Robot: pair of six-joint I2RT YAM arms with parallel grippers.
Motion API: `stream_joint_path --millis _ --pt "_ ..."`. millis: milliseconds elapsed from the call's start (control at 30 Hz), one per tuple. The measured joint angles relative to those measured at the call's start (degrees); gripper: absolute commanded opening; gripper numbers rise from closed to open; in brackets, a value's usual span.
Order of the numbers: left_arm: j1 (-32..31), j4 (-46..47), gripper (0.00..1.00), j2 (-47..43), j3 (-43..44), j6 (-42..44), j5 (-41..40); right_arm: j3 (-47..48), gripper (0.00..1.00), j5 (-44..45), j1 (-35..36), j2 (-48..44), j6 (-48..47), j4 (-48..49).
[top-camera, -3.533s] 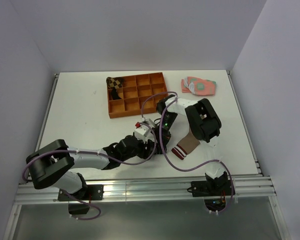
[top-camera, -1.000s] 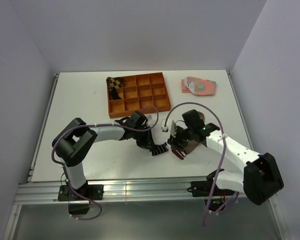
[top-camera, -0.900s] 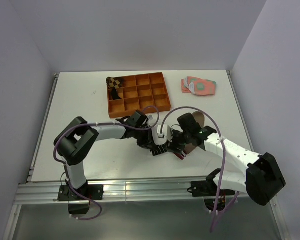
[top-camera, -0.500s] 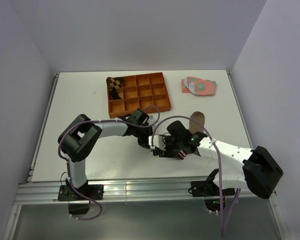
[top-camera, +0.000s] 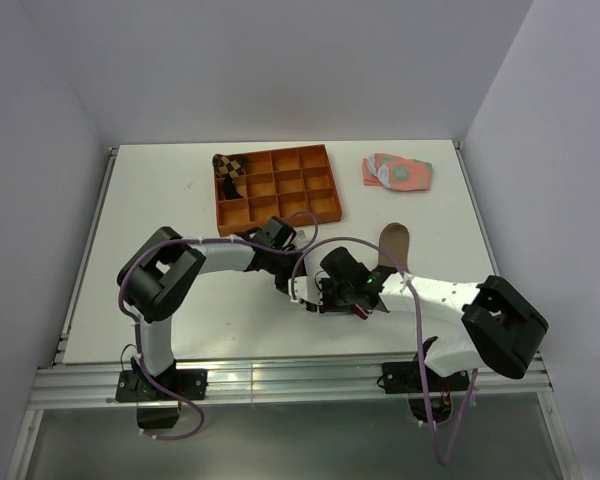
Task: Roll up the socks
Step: Roll the sock at the center of the board.
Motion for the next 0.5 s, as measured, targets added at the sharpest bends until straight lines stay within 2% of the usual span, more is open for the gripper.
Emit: stream_joint_path --millis 67,133,233,500 --pt "0.2 1.09 0.16 0.0 -0.68 -0.57 0.31 0.74 0.3 0.13 0.0 0.68 0.39 -0.26" --pt "0.46 3.04 0.18 -0.28 -1.99 -1.31 0.76 1.44 0.28 0.04 -0.13 1.25 0.81 -0.87" --pt "0.66 7.91 0.19 -1.66 -5.49 -3.13 0.74 2.89 0.27 -1.05 -0.9 2.36 1.57 -2.29" --pt "0.28 23.02 0.32 -7.32 -16.98 -8.68 -4.04 11.06 0.26 -10.01 -5.99 9.18 2.12 -10.73"
